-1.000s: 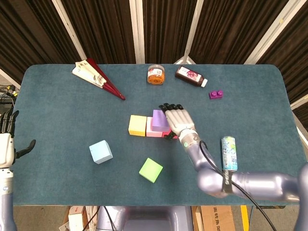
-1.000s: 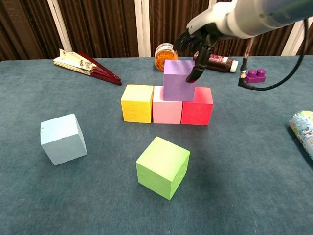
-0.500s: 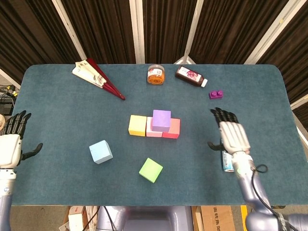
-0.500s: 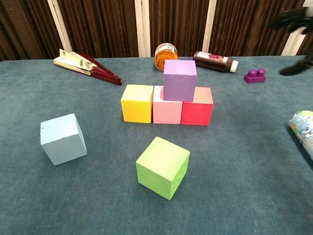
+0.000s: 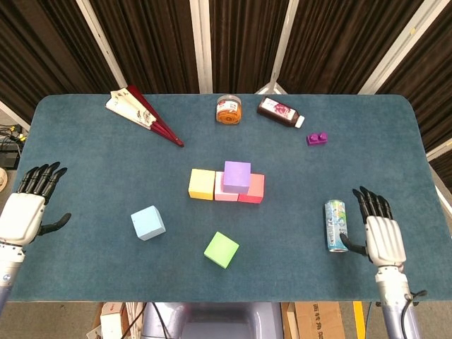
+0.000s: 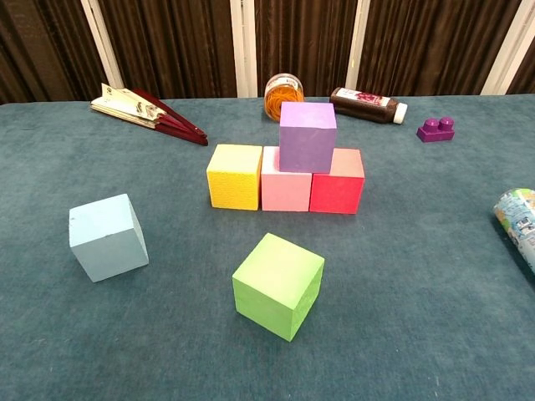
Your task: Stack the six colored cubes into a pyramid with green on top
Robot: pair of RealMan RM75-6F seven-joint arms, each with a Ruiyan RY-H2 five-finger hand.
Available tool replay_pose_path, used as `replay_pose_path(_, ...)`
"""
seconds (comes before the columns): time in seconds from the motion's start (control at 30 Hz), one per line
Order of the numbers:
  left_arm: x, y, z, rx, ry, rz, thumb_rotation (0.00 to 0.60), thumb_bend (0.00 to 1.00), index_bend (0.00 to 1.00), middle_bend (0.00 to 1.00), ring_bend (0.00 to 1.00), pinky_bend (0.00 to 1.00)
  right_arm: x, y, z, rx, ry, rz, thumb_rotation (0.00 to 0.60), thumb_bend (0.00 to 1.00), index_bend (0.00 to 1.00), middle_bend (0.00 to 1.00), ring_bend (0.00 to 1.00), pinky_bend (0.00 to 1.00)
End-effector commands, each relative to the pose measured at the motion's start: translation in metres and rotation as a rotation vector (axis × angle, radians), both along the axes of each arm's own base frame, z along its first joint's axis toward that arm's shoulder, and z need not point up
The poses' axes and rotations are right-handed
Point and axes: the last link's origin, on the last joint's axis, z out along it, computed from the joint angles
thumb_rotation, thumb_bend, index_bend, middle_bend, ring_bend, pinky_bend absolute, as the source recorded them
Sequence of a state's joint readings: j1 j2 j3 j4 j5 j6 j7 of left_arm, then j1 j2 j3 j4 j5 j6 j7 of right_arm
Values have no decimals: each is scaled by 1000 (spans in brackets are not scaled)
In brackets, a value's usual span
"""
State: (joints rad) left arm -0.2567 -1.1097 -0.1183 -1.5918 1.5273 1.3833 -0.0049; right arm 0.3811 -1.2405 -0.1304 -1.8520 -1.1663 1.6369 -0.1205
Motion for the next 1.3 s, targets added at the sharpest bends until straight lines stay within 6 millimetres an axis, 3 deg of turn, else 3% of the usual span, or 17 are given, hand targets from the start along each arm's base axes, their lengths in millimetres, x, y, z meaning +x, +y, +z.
replay_pose_path(0.03,14,3,6,-49,64,-40,600,299,54,0,0,0,-11,10,-6,-6,-20,0,600,272,63,59,0,0)
replay_pose_path(0.37,36,19,3,-234,169,-64,600,298,49,15,0,0,-26,10,-8,-18,-57,-24,600,272,63,59,0,0)
replay_pose_path(0.57,58,50,-2,-357,283,-109,600,298,49,15,0,0,-29,8,-8,-21,-68,-41,600,272,63,59,0,0)
replay_pose_path(0.93,75,73,-22,-476,432,-204,600,251,49,16,0,0,-39,3,-6,-57,-77,-124,600,272,62,59,0,0)
replay_pose_path(1.3,84,75,-49,-566,517,-312,600,251,50,20,0,0,-44,0,-5,-73,-88,-169,600,272,63,59,0,0)
